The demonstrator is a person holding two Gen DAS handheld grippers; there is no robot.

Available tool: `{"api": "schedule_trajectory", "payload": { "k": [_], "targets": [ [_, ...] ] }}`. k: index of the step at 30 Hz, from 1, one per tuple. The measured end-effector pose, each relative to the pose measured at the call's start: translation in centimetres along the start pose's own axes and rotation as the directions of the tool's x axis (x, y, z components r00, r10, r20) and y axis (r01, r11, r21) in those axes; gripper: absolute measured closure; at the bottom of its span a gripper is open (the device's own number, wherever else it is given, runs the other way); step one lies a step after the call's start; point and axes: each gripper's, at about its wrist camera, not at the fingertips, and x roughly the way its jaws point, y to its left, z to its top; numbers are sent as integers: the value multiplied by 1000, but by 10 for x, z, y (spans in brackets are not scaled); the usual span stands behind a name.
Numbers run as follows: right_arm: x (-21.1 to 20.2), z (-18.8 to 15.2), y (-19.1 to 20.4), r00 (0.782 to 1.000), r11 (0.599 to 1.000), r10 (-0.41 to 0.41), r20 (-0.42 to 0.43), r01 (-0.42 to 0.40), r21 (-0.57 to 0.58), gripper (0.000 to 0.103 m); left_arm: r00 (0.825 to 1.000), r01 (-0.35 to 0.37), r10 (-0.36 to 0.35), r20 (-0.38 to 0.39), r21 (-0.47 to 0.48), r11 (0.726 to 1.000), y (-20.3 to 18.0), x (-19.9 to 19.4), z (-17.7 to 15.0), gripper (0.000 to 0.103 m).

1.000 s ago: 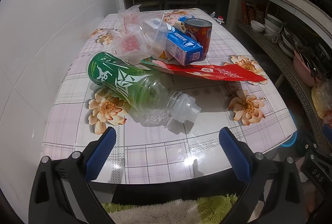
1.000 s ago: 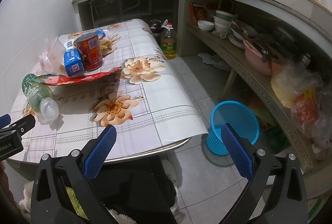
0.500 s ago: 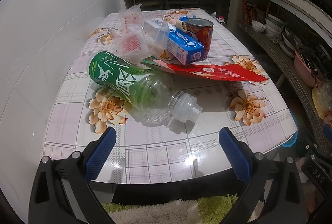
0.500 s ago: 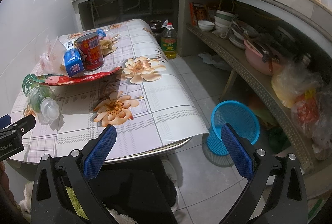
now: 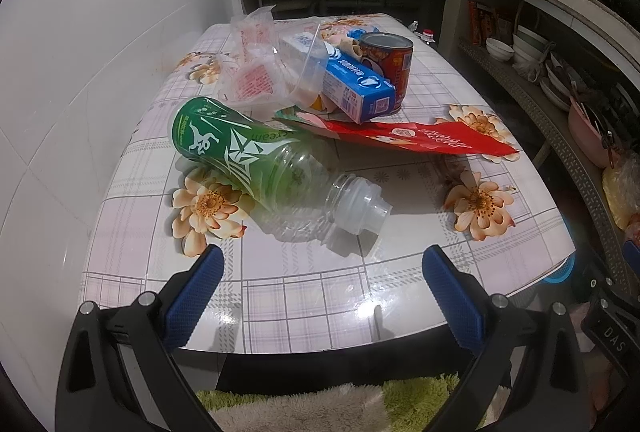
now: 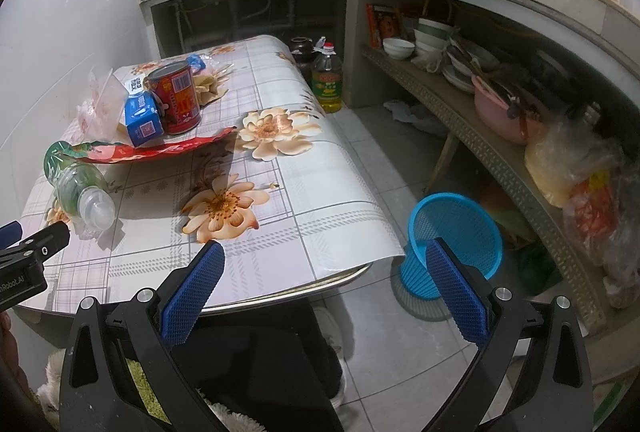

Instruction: Collect trash

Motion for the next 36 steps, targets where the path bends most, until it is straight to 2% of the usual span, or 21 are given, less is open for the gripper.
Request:
{"api": "schedule_trajectory", "payload": {
  "k": [24, 33, 34, 35, 36],
  "targets": [
    [0, -1, -1, 1000, 1000, 3, -2, -3, 1, 7, 1000, -5, 5, -3, -2, 1000, 2, 5, -10, 6],
    [5, -4, 12, 1000, 1000, 7, -1, -7, 2, 7, 1000, -8, 8, -1, -13, 1000, 6, 6, -8, 6],
    [6, -4, 16, 1000, 1000, 8, 0, -8, 1, 7, 998, -59, 61, 24, -77, 995, 9, 3, -8, 6],
    [6, -4, 18, 1000, 1000, 8, 1, -8, -1, 7, 1000, -10, 11, 10, -30, 1000, 11, 6, -6, 6],
    [6, -4, 22, 1000, 1000, 11, 4, -11, -3, 7, 1000, -7, 8, 18, -37, 999, 14, 6, -5, 6]
  ]
}}
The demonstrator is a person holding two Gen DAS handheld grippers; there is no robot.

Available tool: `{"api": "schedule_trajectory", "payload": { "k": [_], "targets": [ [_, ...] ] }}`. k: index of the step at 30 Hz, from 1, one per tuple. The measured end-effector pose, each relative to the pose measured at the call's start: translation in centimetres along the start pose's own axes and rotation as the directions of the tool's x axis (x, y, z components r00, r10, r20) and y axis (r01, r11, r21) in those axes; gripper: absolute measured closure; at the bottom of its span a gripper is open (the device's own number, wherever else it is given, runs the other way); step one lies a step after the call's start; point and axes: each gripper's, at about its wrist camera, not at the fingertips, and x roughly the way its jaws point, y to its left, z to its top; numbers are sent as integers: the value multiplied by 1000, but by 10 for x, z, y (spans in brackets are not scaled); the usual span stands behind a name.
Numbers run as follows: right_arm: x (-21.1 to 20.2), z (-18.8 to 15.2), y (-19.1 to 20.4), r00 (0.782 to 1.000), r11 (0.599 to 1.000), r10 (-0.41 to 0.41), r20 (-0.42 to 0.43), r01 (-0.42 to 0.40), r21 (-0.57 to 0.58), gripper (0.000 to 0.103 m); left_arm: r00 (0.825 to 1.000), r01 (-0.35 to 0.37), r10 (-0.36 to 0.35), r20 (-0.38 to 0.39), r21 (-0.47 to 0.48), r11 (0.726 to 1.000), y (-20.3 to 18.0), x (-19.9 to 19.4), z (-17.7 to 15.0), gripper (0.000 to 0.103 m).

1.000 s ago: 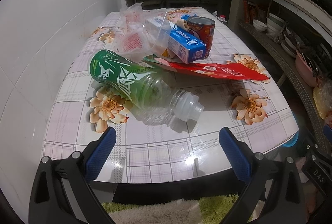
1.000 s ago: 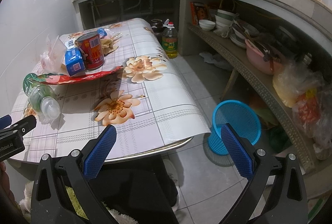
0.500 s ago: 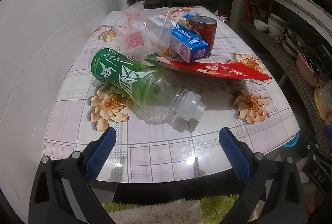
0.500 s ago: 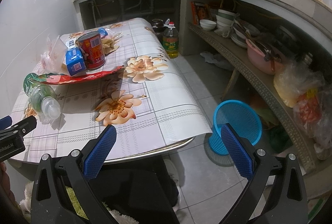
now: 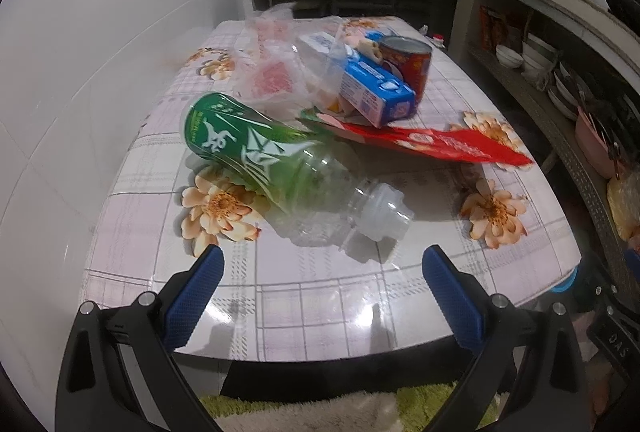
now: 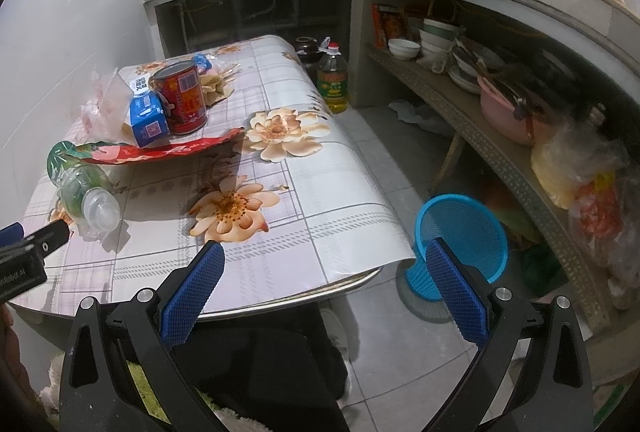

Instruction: Collect trash

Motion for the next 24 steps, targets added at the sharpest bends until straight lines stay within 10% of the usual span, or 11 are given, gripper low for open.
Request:
{"api": "schedule_trajectory", "payload": {
  "k": [14, 24],
  "targets": [
    [-7, 15, 20, 991, 993, 79, 110, -69, -97, 7, 995, -11, 18, 96, -78, 997, 58, 1, 21, 6],
    [-11, 30, 78, 935, 906, 174, 309, -29, -423, 7, 988, 29, -17, 151, -77, 997, 87, 9, 32, 6]
  ]
}}
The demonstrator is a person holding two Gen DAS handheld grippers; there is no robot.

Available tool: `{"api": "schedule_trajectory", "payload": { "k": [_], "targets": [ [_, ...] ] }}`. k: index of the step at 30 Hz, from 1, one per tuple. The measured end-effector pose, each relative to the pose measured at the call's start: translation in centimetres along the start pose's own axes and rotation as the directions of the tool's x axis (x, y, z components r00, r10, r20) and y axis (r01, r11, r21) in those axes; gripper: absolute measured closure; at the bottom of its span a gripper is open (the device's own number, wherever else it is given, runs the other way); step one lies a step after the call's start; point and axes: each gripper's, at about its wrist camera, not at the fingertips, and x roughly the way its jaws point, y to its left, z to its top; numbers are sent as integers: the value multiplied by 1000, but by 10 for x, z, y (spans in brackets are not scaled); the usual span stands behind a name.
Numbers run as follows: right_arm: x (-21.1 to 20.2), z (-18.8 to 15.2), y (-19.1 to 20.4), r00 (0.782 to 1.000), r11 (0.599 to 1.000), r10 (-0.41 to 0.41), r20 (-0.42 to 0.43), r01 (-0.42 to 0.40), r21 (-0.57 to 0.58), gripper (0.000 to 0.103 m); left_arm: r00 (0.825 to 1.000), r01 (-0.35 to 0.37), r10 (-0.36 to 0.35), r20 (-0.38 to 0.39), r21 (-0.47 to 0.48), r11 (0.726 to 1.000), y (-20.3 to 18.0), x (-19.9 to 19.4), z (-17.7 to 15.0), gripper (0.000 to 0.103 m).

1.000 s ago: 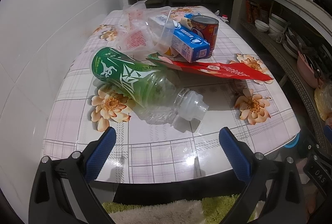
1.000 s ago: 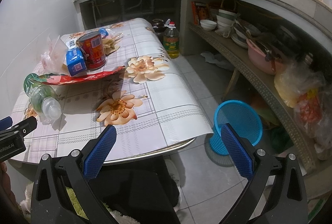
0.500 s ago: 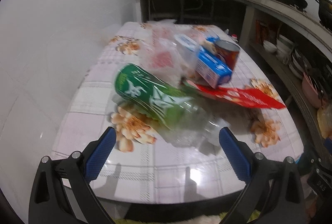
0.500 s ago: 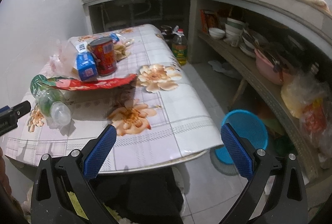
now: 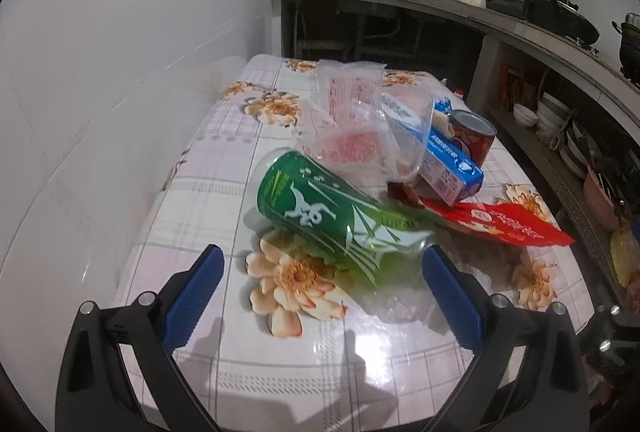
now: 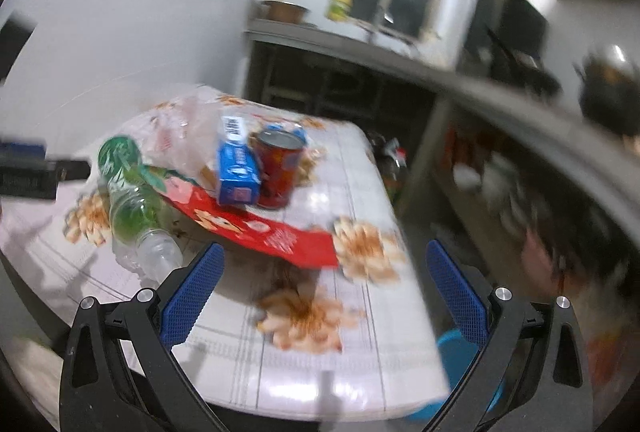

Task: Collect trash
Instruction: 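Grasp the red snack wrapper with the right gripper while the left gripper grasps the clear plastic bag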

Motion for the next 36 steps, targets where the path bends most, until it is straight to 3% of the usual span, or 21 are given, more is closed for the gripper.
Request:
{"api": "schedule_trajectory", "payload": {
  "k": [5, 10, 14, 16, 19, 22, 27, 31, 36],
  "targets": [
    [21, 5, 32, 998, 965, 53, 23, -45, -257, 8, 999, 42, -42, 11, 2, 999, 4, 9, 7, 6],
    [43, 8, 49, 994, 910, 105, -17, -103, -403, 28, 989, 139, -138, 49, -8, 990, 10, 14, 17, 6],
    [60, 4, 62, 988, 846, 145, -55, -153, -510, 35, 971, 214, -212, 109, -5, 977, 14, 16, 29, 6],
    [65, 3, 68, 986, 826, 149, -72, -164, -540, 47, 966, 227, -228, 120, 21, 974, 11, 18, 38, 6],
    [76, 1, 70, 979, 822, 162, -124, -204, -531, 87, 961, 243, -248, 125, 50, 969, 6, 25, 54, 6],
    [73, -2, 65, 972, 837, 185, -146, -233, -494, 99, 953, 276, -284, 103, 80, 958, 0, 37, 71, 6],
    [65, -6, 52, 968, 850, 200, -151, -248, -464, 102, 937, 349, -349, -16, 32, 937, -4, 75, 97, 6],
    [57, -8, 50, 967, 866, 202, -156, -251, -433, 102, 940, 326, -326, -100, -17, 945, -7, 109, 110, 12],
    [49, -8, 44, 967, 895, 210, -147, -251, -370, 102, 954, 229, -230, -194, -25, 973, -11, 135, 112, 38]
  ]
}}
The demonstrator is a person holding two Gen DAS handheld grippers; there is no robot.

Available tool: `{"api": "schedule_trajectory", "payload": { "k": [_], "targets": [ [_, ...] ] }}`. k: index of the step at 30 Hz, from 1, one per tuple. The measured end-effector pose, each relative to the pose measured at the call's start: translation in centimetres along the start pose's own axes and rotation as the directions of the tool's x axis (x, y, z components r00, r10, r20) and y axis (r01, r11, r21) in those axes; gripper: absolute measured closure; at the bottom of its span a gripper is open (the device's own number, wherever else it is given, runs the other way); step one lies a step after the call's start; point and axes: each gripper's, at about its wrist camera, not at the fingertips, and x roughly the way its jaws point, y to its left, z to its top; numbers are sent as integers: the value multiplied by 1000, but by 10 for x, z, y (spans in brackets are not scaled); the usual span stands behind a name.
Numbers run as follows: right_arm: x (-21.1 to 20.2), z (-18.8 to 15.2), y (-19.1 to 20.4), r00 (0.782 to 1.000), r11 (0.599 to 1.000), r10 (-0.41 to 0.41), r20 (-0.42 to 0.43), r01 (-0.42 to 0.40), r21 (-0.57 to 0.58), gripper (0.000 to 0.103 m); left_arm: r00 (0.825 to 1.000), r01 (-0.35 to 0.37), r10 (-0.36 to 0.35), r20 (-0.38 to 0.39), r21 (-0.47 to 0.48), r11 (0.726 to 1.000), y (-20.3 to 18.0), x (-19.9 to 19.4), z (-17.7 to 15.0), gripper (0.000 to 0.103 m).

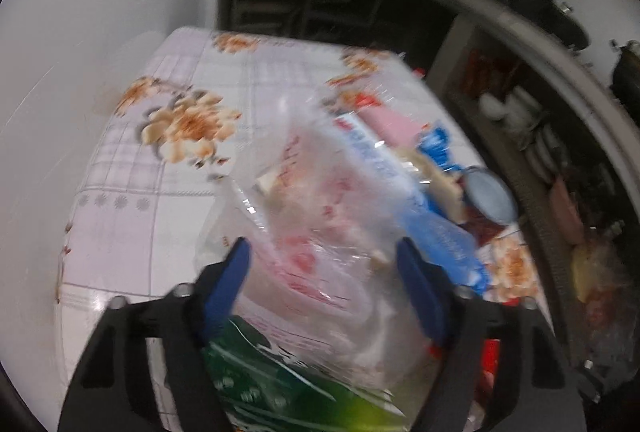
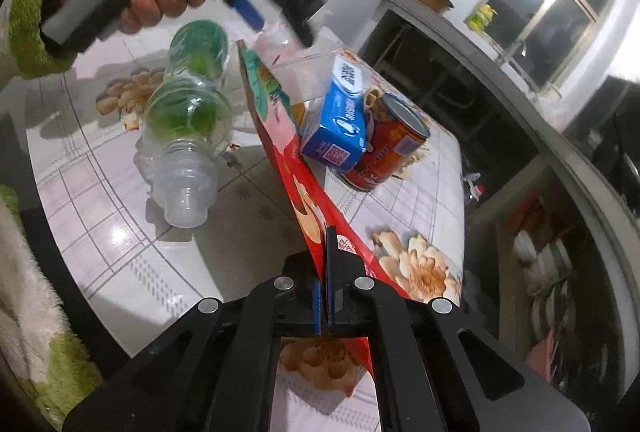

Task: Collect trash
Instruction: 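Grasp the red snack wrapper with the right gripper while the left gripper grasps the clear plastic bag, then carry the wrapper and bag in both grippers over the blue wastebasket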

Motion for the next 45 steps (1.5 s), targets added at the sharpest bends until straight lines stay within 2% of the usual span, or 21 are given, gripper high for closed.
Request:
{"api": "schedule_trajectory", "payload": {
  "k": [2, 5, 7, 9, 17, 21, 23, 25, 27, 30, 32, 33, 38, 41, 45],
  "targets": [
    [-3, -2, -4, 1000, 999, 4, 3, -4, 32, 102, 1000, 5, -5, -21, -27, 1000, 5, 1, -3, 45],
    [-7, -4, -8, 1000, 998, 6, 9, -6, 60, 103, 1000, -2, 1, -13, -39, 999, 8, -3, -7, 56],
    [-10, -5, -10, 1000, 997, 7, 12, -7, 78, 103, 1000, 0, 0, -12, -42, 999, 10, -6, -9, 67],
    [-13, -7, -12, 1000, 996, 1, 15, -2, 90, 103, 1000, 2, -3, -18, -53, 999, 11, -6, -10, 86],
    [-19, -14, -25, 1000, 984, -3, 15, 1, 177, 103, 999, 18, -13, 48, -99, 995, 23, -36, -10, 87],
    [-21, -16, -27, 1000, 978, 1, 15, -4, 210, 103, 994, 56, -43, 99, -133, 990, 33, -55, -10, 87],
    [-23, -15, -30, 1000, 973, 6, 18, -10, 232, 103, 987, 93, -72, 147, -141, 986, 37, -68, -10, 87],
    [-23, -15, -32, 1000, 966, 10, 16, -14, 256, 103, 965, 152, -119, 232, -131, 980, 38, -89, -11, 89],
    [-24, -14, -35, 1000, 961, 13, 16, -17, 276, 103, 935, 209, -172, 312, -90, 974, 36, -111, -12, 90],
    [-26, -14, -41, 1000, 947, 27, 14, -29, 320, 103, 896, 244, -215, 388, -26, 970, 29, -136, -18, 90],
    [-29, -15, -45, 999, 935, 38, 12, -40, 352, 103, 879, 267, -243, 409, -1, 964, 25, -146, -23, 90],
    [-31, -16, -47, 999, 930, 43, 14, -45, 365, 103, 872, 281, -260, 415, 12, 960, 23, -150, -27, 90],
    [-51, -23, -57, 999, 905, 47, 20, -51, 422, 103, 857, 322, -310, 411, 42, 946, 10, -161, -38, 90],
    [-65, -29, -63, 999, 890, 25, 22, -32, 455, 103, 842, 372, -366, 397, 66, 926, -5, -164, -42, 90],
    [-85, -39, -71, 999, 857, -24, 26, 7, 516, 103, 808, 445, -465, 362, 142, 884, -45, -164, -43, 90]
  ]
}}
